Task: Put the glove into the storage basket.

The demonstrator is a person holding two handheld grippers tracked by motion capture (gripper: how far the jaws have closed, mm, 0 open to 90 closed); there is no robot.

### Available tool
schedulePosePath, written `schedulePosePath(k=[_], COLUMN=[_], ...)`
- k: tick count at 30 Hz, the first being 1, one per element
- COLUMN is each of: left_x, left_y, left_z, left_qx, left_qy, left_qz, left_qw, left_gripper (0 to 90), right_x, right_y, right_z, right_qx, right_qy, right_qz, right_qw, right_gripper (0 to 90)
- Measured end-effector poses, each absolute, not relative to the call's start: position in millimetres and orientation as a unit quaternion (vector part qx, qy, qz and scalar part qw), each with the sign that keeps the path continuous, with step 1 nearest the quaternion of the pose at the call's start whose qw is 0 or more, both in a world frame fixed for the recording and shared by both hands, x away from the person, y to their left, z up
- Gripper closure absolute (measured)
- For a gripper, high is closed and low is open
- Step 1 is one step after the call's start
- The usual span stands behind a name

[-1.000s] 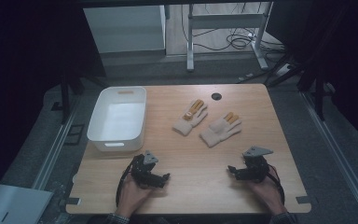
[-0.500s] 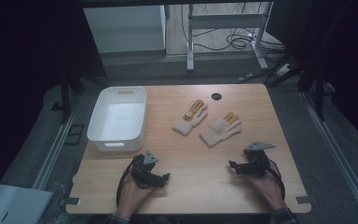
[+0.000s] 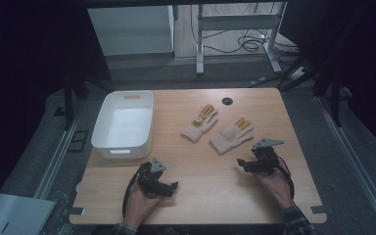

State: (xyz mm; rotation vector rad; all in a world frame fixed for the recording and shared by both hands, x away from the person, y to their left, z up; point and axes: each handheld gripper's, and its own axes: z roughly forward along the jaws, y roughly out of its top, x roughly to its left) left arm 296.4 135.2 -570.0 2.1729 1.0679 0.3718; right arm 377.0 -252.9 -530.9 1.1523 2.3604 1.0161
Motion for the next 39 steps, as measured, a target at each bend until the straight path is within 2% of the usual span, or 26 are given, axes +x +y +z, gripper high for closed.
schedulePosePath(k=[7, 18, 23, 39], left_x=[296, 296, 296, 296], left_y=[135, 135, 135, 135], left_z=[-570, -570, -570, -570], left_qx=[0.835, 0.834, 0.834, 0.834], left_qy=[0.41, 0.411, 0.41, 0.41], left_qz=[0.143, 0.143, 0.143, 0.143], left_qw=[0.339, 0.34, 0.34, 0.339], left_gripper=[0.4, 0.4, 0.4, 0.4], right_x=[393, 425, 437, 480], right_y=[-245, -231, -225, -205], right_z=[-523, -514, -516, -526], right_qx=[0.406, 0.408, 0.413, 0.435], right_qy=[0.824, 0.821, 0.82, 0.815], right_qz=[0.358, 0.361, 0.356, 0.337], right_qw=[0.168, 0.169, 0.173, 0.183], right_gripper=[26.3, 40.2, 39.1, 24.9])
